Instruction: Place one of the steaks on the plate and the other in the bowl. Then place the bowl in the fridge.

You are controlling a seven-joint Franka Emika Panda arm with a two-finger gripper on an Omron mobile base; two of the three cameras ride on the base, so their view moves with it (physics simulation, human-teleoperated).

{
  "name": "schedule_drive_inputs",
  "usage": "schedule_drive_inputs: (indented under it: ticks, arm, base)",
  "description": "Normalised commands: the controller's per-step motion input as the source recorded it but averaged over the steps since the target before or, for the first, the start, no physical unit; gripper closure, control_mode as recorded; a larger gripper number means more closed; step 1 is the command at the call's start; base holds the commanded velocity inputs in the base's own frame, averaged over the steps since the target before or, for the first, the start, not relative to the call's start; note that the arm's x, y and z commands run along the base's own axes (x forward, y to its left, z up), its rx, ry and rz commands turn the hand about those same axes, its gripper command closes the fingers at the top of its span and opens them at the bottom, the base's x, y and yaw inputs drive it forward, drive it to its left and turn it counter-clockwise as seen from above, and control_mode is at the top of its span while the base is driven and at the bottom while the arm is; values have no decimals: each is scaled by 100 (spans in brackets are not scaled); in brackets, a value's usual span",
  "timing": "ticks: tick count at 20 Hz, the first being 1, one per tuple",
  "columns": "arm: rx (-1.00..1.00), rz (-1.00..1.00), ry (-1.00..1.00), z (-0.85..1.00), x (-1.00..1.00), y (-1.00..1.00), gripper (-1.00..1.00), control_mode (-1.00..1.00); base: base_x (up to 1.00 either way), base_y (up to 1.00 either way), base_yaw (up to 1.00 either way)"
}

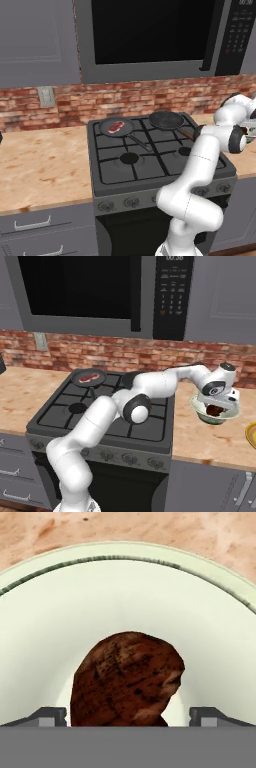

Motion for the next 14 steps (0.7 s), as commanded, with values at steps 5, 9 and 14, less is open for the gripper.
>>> schedule_drive_inputs:
  ticks: [5,9,14]
  arm:
    - [0,0,-2,4,-18,0,-100,-100]
    - [1,-1,-17,2,-62,16,-100,-100]
    - [0,-2,-33,35,-66,42,-100,-100]
  base:
    - [0,0,0]
    - [0,0,0]
    - [0,0,0]
